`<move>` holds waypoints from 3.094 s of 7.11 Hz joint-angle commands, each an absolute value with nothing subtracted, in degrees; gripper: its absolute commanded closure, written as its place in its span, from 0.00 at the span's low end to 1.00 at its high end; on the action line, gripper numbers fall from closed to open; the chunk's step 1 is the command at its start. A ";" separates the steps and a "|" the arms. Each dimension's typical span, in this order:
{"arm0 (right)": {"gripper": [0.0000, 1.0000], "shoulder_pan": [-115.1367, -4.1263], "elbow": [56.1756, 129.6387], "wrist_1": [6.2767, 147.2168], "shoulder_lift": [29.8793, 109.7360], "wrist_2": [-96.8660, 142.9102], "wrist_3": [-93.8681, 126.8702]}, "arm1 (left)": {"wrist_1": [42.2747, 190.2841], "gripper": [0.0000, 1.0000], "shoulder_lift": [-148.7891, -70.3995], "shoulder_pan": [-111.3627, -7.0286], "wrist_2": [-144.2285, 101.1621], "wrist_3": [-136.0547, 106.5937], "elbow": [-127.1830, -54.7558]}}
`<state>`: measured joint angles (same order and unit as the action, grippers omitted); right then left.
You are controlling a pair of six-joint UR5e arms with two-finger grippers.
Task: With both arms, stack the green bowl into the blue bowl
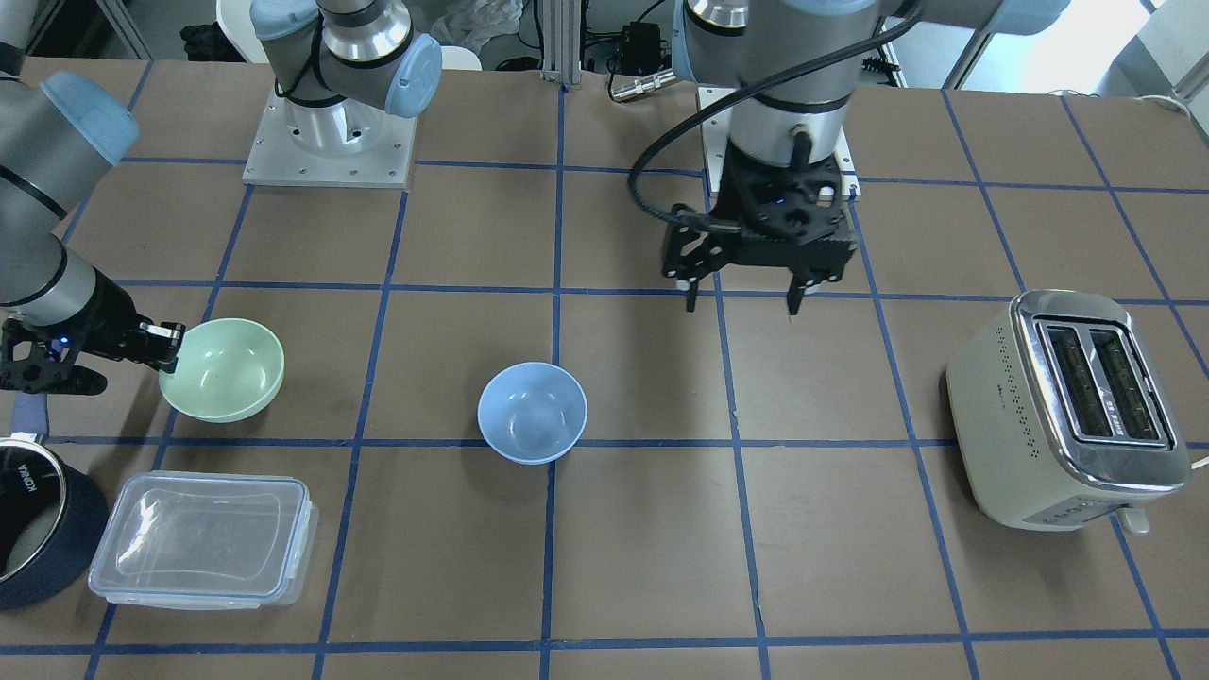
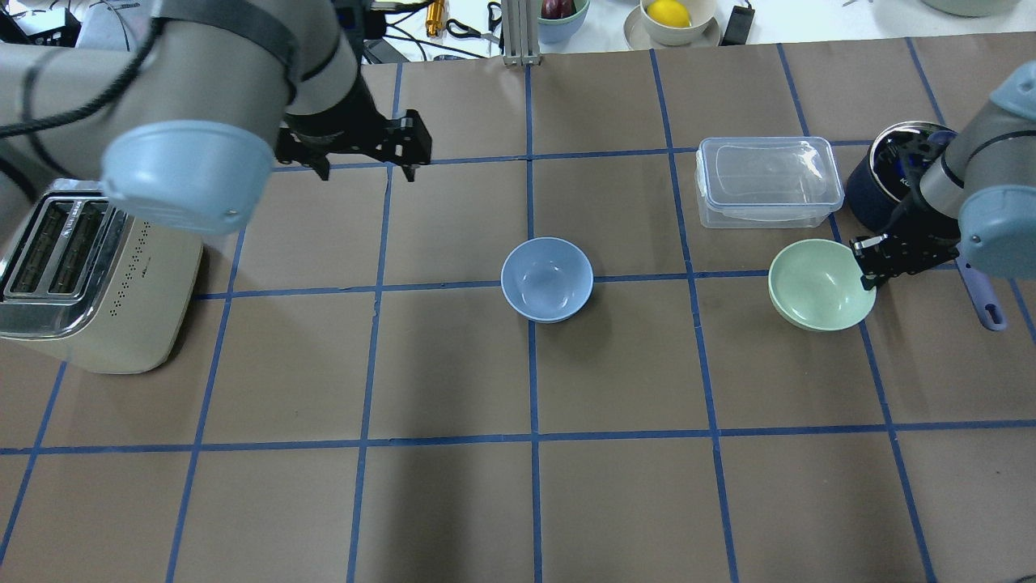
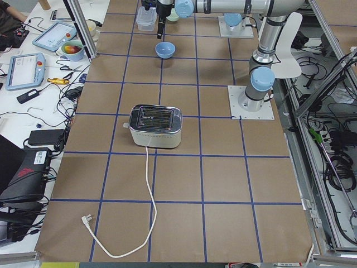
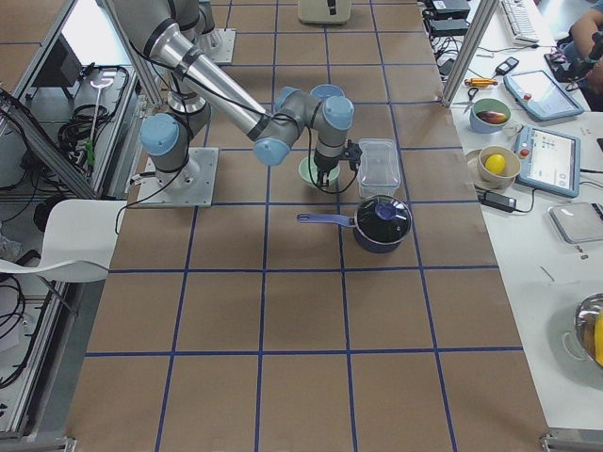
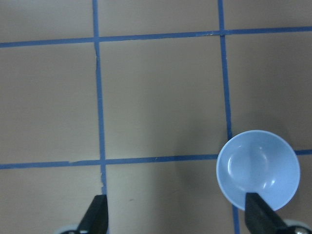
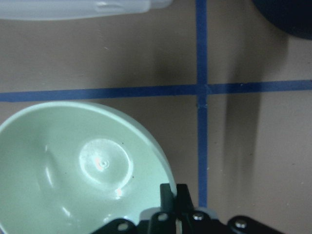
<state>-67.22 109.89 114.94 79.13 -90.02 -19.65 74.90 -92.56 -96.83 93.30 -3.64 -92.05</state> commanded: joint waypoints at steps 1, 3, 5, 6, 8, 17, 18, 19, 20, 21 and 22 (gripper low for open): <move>1.00 -77.21 102.33 106.20 78.75 -84.50 -4.38 | 77.96 0.00 -88.25 -90.02 93.08 1.05 -91.93; 1.00 -87.57 100.03 107.04 78.14 -79.21 10.40 | 77.96 0.00 -88.24 -89.56 92.55 1.05 -91.76; 1.00 -94.62 99.41 106.96 76.39 -79.19 16.92 | 77.44 0.00 -88.50 -89.56 91.41 1.05 -91.67; 1.00 -97.53 99.32 108.88 74.20 -79.10 17.83 | 77.52 0.00 -88.42 -89.65 91.49 1.05 -91.84; 1.00 -99.22 99.40 112.14 71.38 -78.40 18.72 | 77.43 0.00 -88.33 -89.91 91.41 0.97 -92.11; 0.00 -96.42 79.43 90.70 75.40 -85.16 11.19 | 78.83 0.00 -88.24 -89.21 90.00 1.05 -91.67; 0.00 -95.11 75.54 85.40 76.11 -87.17 7.77 | 79.01 0.00 -88.24 -89.21 90.00 1.05 -91.23; 0.00 -92.57 75.24 82.82 78.46 -87.97 3.12 | 79.88 0.00 -88.42 -89.12 90.00 1.05 -90.71; 0.00 -88.46 75.41 78.96 81.36 -87.98 -4.75 | 80.07 0.00 -88.59 -89.03 90.09 1.05 -89.92; 0.03 -86.24 75.85 76.92 83.30 -88.07 -5.79 | 80.16 0.00 -88.59 -89.29 90.00 1.05 -90.26; 0.04 -86.22 77.94 76.56 85.06 -88.07 -5.19 | 80.16 0.00 -88.68 -89.38 89.91 0.88 -90.18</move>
